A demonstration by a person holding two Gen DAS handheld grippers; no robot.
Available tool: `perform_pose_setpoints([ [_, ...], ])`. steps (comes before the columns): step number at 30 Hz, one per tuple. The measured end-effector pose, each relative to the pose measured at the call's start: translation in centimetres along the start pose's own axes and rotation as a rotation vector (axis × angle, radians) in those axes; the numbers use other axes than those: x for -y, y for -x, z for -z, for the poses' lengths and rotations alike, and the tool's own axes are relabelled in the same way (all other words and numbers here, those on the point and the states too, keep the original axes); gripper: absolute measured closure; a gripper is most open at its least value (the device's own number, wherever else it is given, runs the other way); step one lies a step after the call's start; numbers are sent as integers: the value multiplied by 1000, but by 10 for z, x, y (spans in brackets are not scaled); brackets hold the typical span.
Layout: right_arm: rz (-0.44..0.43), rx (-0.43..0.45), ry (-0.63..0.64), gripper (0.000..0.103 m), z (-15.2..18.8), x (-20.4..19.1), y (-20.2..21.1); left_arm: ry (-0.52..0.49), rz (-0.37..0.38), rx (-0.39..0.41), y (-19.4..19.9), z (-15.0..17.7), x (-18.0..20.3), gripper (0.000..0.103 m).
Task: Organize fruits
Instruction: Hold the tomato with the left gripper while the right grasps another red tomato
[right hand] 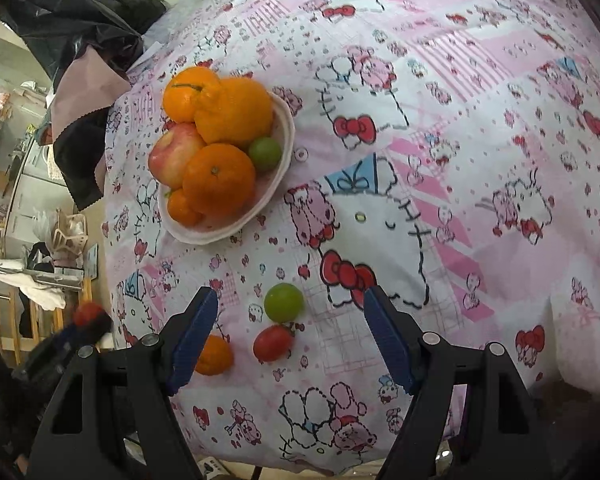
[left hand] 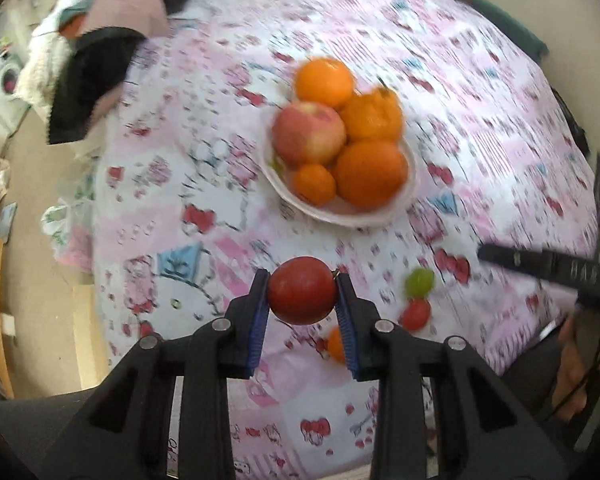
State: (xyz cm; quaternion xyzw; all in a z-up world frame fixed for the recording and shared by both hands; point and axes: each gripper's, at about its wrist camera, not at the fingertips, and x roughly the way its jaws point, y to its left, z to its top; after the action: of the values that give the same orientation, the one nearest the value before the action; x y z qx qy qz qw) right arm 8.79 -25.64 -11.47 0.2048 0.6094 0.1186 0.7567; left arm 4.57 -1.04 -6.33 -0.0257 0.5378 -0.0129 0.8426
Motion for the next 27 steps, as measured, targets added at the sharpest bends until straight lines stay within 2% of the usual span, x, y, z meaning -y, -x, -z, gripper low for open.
perform_pose_setpoints([
  [3, -37, -39, 1, 26, 5, -4, -6, 44, -21, 3, -1, -2, -6, 75],
  [8, -3, -142, 33, 47, 9, -16, -32, 119, 8, -43, -10, 0, -19, 75],
  [15, 42, -246, 65, 56, 16, -24, -67, 176, 40, -77, -15, 0, -29, 75],
  [22, 102, -254, 136, 68, 27, -33, -80, 165, 62, -100, -19, -2, -22, 75],
  [27, 76, -215, 158, 68, 28, -37, -67, 155, 60, -107, -21, -2, -20, 75],
])
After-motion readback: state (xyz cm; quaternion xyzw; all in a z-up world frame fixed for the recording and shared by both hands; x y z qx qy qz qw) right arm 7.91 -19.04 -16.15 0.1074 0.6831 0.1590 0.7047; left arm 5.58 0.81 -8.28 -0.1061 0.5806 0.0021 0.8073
